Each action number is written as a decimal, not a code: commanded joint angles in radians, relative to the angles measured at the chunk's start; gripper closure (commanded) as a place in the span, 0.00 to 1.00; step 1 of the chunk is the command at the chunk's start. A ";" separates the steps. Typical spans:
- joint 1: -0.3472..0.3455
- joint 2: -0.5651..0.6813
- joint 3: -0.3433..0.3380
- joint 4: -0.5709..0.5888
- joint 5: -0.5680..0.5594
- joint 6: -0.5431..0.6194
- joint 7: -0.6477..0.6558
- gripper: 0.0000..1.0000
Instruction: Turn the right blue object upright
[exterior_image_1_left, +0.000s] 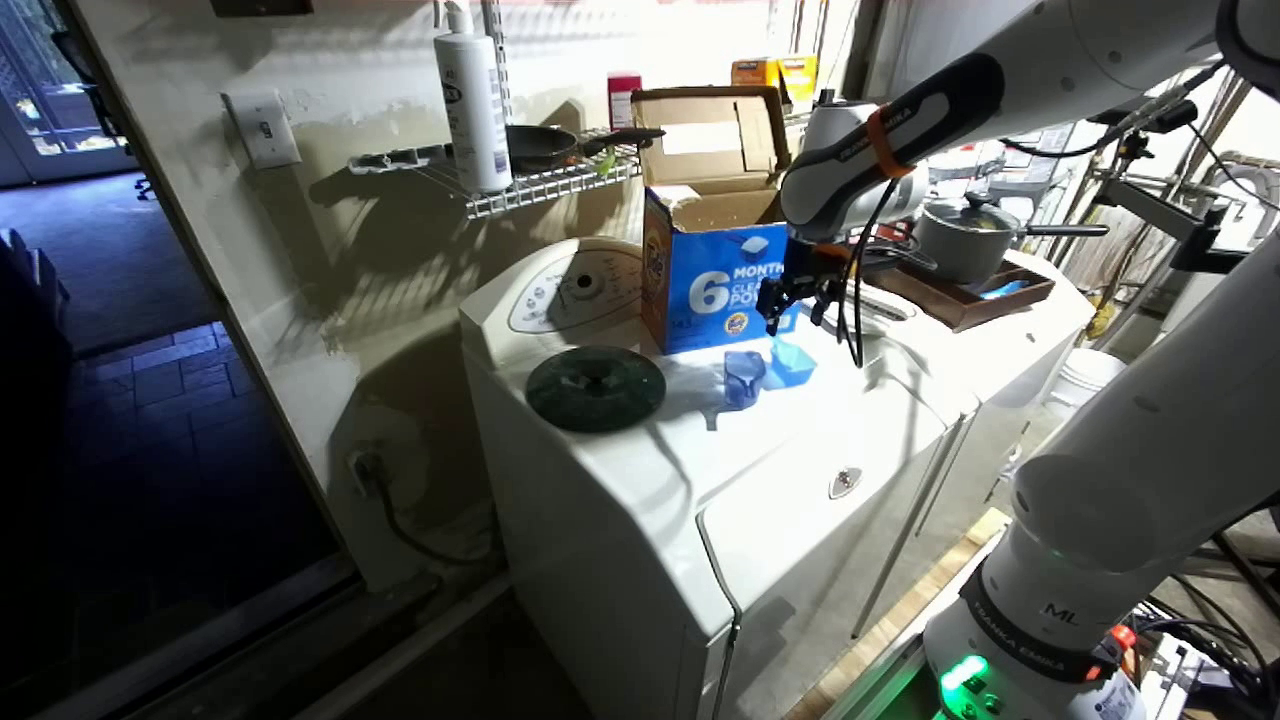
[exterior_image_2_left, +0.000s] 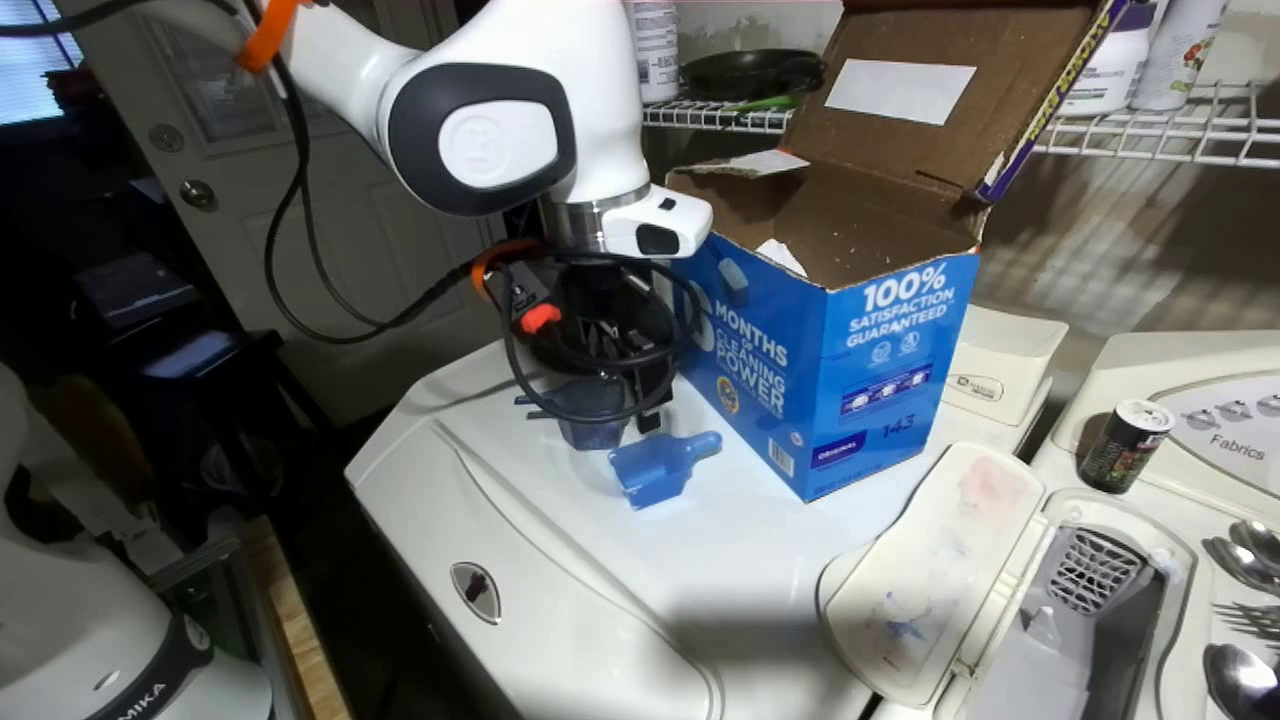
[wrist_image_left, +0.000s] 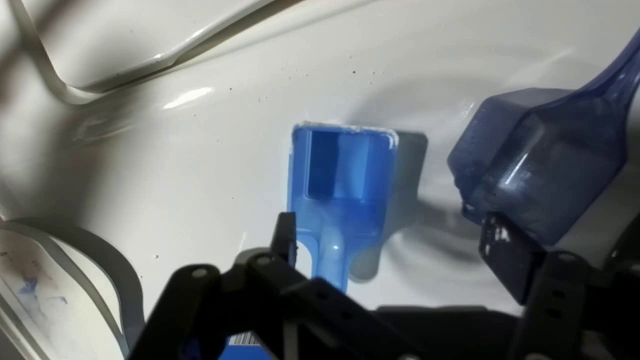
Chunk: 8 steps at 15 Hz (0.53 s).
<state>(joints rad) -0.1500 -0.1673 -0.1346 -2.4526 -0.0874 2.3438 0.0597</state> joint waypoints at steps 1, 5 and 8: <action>0.014 -0.115 0.036 -0.043 -0.014 -0.029 0.039 0.00; 0.019 -0.196 0.068 -0.041 -0.005 -0.054 0.072 0.00; 0.021 -0.250 0.071 -0.051 0.045 -0.055 0.104 0.00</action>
<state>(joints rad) -0.1343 -0.3390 -0.0679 -2.4701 -0.0789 2.3060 0.1205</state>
